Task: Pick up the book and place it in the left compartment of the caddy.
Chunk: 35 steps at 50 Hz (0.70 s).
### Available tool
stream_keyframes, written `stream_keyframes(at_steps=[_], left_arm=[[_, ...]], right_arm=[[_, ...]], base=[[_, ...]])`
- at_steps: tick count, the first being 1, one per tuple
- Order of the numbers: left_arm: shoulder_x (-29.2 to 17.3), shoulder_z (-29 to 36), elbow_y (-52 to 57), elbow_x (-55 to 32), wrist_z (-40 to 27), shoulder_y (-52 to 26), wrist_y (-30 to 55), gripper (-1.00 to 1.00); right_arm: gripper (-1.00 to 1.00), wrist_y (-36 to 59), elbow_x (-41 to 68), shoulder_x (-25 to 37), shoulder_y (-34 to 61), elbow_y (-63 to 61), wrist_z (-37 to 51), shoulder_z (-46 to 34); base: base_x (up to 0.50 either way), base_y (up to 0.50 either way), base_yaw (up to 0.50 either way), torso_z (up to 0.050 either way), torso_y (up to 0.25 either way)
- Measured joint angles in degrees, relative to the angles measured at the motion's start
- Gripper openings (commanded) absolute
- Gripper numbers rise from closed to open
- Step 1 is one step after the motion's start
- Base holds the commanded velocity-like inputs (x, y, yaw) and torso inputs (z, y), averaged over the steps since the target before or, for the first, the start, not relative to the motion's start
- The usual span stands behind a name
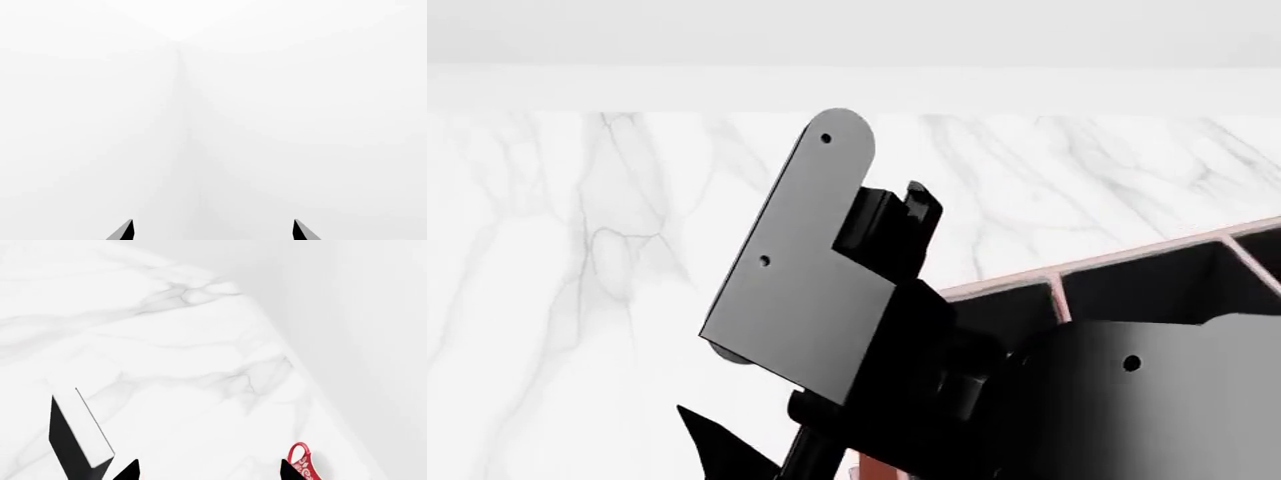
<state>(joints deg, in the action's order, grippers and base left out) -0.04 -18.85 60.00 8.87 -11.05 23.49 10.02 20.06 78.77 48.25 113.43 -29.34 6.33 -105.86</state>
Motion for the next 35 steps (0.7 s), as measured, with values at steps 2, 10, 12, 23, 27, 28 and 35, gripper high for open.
stream_keyframes(at_steps=[2, 10, 12, 23, 27, 28, 35], left_arm=[[0.00, -0.04, 0.00, -0.07, -0.03, 0.07, -0.06, 1.00], [0.00, -0.09, 0.00, -0.14, -0.10, 0.20, -0.18, 1.00], [0.00, -0.10, 0.00, -0.15, -0.12, 0.24, -0.24, 1.00], [0.00, -0.31, 0.00, -0.30, -0.20, 0.42, -0.49, 1.00], [0.00, -0.30, 0.00, -0.27, -0.15, 0.32, -0.40, 1.00], [0.00, -0.27, 0.00, -0.22, -0.13, 0.27, -0.35, 1.00], [0.00, -0.09, 0.00, 0.00, 0.00, -0.03, 0.00, 1.00]], right_arm=[[1.00, 0.27, -0.03, -0.06, 0.17, -0.29, -0.44, -0.03], [1.00, 0.90, -0.10, -0.20, 0.38, -1.17, -1.47, -0.06], [1.00, 1.01, -0.13, -0.30, 0.36, -1.40, -1.56, -0.06], [1.00, 1.18, -0.39, -1.44, -0.18, -2.68, -1.45, 0.09], [1.00, 1.17, -0.40, -2.00, -0.42, -3.22, -1.26, 0.20], [1.00, 1.17, -0.44, -2.16, -0.50, -3.38, -1.20, 0.22], [1.00, 1.00, -0.62, -3.31, -1.21, -4.24, -0.80, 0.34]], base=[[0.00, 0.00, 0.00, 0.000, 0.000], [0.00, 0.00, 0.00, 0.000, 0.000], [0.00, 0.00, 0.00, 0.000, 0.000], [0.00, 0.00, 0.00, 0.000, 0.000], [0.00, 0.00, 0.00, 0.000, 0.000], [0.00, 0.00, 0.00, 0.000, 0.000], [0.00, 0.00, 0.00, 0.000, 0.000]])
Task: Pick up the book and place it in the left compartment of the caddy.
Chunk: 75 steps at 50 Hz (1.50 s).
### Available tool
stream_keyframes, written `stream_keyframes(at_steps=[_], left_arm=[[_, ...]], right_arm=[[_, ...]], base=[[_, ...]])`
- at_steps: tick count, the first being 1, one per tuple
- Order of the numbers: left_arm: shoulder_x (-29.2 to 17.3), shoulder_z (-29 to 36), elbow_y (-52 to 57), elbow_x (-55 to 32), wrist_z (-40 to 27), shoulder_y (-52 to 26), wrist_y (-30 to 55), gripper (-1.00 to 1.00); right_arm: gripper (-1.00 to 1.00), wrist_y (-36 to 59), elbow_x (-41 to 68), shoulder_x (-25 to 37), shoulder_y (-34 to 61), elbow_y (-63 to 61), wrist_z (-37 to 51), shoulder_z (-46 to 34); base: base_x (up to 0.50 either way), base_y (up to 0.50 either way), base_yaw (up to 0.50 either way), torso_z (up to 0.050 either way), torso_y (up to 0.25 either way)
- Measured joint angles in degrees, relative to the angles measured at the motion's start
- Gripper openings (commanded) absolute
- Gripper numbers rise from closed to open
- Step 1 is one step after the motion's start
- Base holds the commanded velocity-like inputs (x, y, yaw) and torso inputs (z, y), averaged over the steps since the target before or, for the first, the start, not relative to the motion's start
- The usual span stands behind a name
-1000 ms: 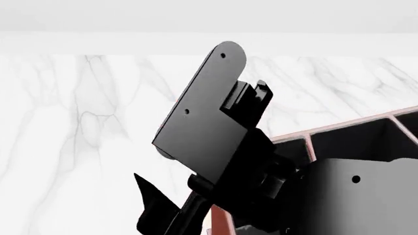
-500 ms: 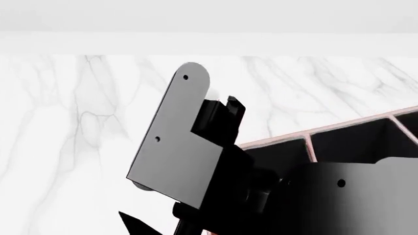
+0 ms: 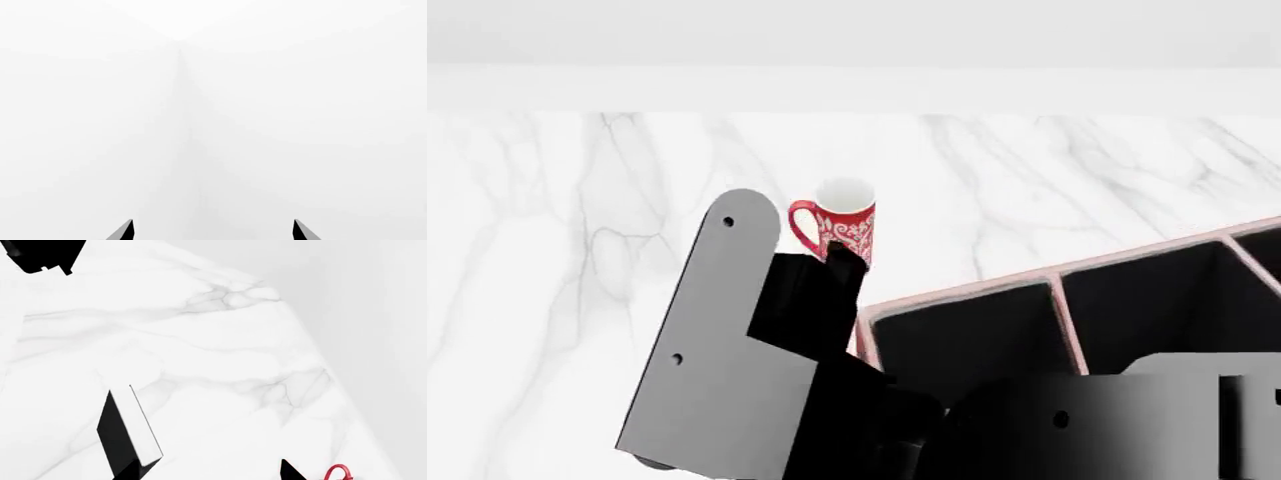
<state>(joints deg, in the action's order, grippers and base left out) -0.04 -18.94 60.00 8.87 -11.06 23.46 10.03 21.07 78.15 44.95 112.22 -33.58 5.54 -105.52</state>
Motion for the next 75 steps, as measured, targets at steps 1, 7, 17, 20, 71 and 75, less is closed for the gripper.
stream_keyframes(at_steps=[1, 7, 17, 20, 71, 75], left_arm=[[0.00, 0.03, 0.00, 0.04, 0.01, -0.04, 0.05, 1.00], [0.00, 0.08, 0.00, 0.08, 0.03, -0.05, 0.10, 1.00], [0.00, 0.17, 0.00, 0.21, 0.08, -0.14, 0.25, 1.00], [0.00, 0.18, 0.00, 0.23, 0.12, -0.17, 0.29, 1.00], [0.00, 1.28, 0.00, 1.54, 0.87, -1.62, 2.23, 1.00], [0.00, 1.14, 0.00, 1.38, 0.80, -1.46, 2.04, 1.00]], right_arm=[[1.00, -0.02, -0.01, -0.17, -0.11, -0.11, 0.05, 0.01], [1.00, -0.21, -0.13, -1.15, -0.80, -0.74, 0.41, 0.10], [1.00, -1.16, -0.92, -2.63, -2.71, -0.11, 1.16, 0.29], [1.00, -1.63, -1.13, -3.07, -3.45, 0.43, 1.20, 0.37], [1.00, -10.57, -5.89, -7.68, -19.45, 6.84, -1.59, -0.85], [1.00, -11.09, -6.03, -7.33, -20.40, 7.20, -1.89, -0.99]], base=[[0.00, 0.00, 0.00, 0.000, 0.000], [0.00, 0.00, 0.00, 0.000, 0.000], [0.00, 0.00, 0.00, 0.000, 0.000], [0.00, 0.00, 0.00, 0.000, 0.000], [0.00, 0.00, 0.00, 0.000, 0.000], [0.00, 0.00, 0.00, 0.000, 0.000]])
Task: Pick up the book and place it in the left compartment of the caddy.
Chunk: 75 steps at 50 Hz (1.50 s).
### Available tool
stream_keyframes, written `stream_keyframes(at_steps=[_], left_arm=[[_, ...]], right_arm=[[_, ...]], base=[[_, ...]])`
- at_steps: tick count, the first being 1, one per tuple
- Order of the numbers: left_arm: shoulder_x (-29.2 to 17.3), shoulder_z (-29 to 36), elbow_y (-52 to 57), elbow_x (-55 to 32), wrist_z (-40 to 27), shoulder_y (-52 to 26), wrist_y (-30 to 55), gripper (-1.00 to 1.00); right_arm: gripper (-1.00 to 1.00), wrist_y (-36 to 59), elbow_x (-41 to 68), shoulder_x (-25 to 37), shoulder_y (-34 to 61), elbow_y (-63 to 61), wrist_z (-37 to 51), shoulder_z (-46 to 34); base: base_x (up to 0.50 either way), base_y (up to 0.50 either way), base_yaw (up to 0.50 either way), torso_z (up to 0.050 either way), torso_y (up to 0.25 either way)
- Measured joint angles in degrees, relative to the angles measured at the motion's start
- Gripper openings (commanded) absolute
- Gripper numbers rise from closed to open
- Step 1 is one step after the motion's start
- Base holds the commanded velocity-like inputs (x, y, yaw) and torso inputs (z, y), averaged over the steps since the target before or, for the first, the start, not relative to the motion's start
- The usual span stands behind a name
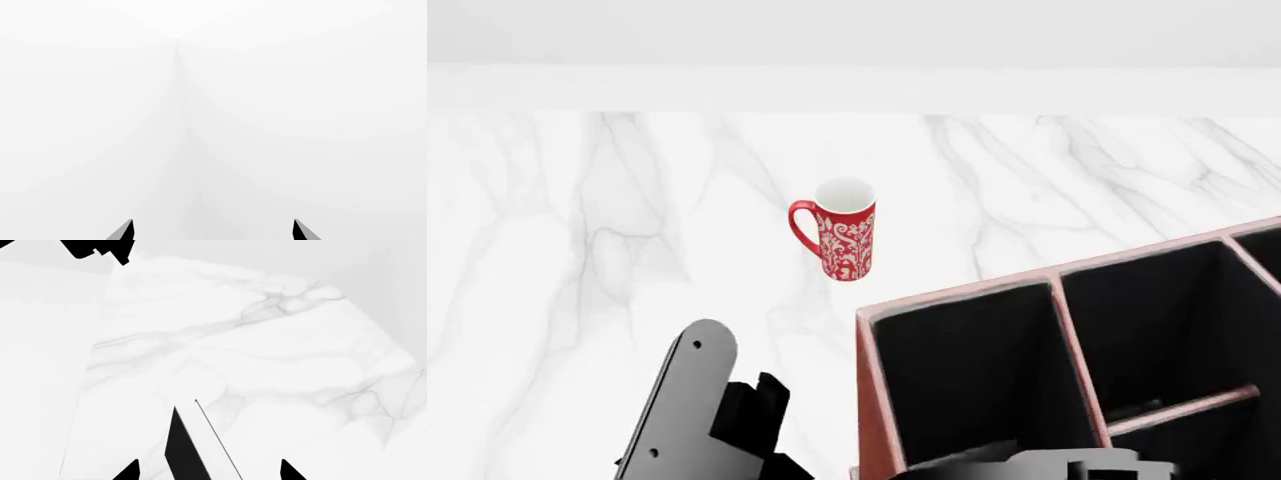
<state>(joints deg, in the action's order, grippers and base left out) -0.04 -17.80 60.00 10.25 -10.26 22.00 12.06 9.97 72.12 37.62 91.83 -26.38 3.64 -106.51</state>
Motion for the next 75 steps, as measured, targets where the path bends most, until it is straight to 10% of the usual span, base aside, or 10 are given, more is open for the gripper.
stream_keyframes(at_steps=[75], left_arm=[[0.00, 0.91, 0.00, 1.08, 0.32, -0.96, 1.15, 1.00]], right_arm=[[1.00, -4.03, -2.38, -6.69, -12.77, 16.95, -2.99, -0.80]], base=[[0.00, 0.00, 0.00, 0.000, 0.000]])
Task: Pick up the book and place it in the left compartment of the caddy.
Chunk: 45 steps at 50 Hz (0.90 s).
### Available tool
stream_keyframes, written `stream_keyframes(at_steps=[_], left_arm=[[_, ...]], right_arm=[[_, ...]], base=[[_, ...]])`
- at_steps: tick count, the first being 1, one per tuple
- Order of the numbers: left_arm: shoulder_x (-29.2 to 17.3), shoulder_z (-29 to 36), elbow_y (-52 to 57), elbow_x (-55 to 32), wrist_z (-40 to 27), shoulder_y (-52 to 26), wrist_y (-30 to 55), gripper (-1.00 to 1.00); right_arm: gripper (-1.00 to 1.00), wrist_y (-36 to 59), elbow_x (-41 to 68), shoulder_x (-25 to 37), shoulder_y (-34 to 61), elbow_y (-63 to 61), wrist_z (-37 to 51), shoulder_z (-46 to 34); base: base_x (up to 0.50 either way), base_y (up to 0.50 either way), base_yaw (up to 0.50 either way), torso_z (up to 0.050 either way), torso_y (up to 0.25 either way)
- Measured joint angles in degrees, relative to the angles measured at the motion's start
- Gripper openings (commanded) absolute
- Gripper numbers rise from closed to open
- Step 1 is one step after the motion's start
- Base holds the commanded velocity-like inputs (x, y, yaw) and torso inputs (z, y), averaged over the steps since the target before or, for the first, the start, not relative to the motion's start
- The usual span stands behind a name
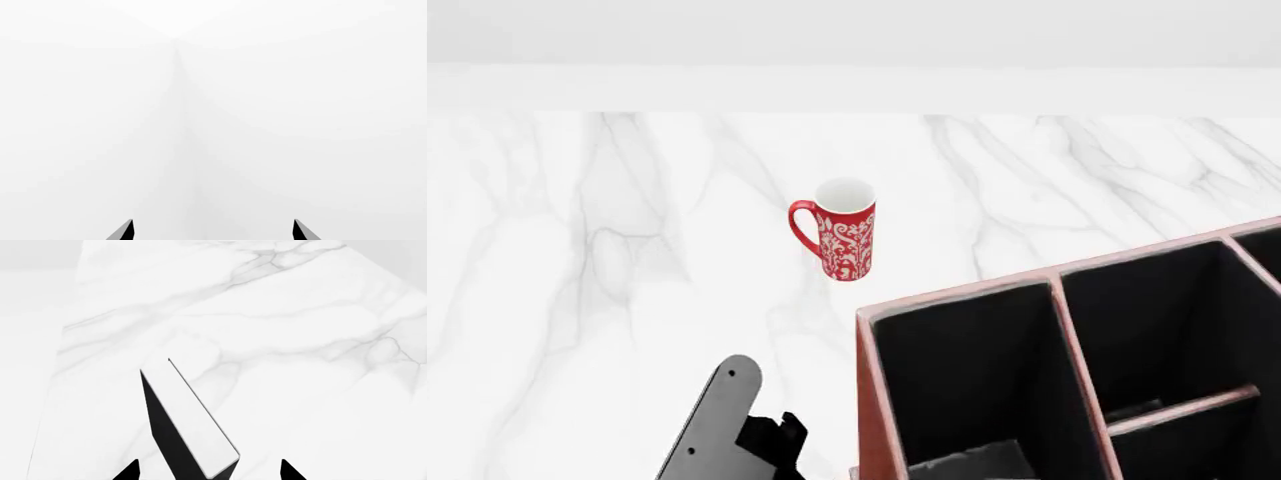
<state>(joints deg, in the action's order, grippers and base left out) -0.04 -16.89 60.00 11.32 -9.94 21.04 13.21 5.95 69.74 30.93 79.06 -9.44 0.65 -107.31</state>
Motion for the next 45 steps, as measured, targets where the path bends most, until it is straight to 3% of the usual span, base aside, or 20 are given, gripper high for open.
stream_keyframes(at_steps=[45], left_arm=[[0.00, 0.82, 0.00, 1.54, 0.21, -0.65, 1.30, 1.00]], right_arm=[[1.00, 1.37, -0.54, -4.91, -1.01, 6.31, -4.00, 0.20]], base=[[0.00, 0.00, 0.00, 0.000, 0.000]])
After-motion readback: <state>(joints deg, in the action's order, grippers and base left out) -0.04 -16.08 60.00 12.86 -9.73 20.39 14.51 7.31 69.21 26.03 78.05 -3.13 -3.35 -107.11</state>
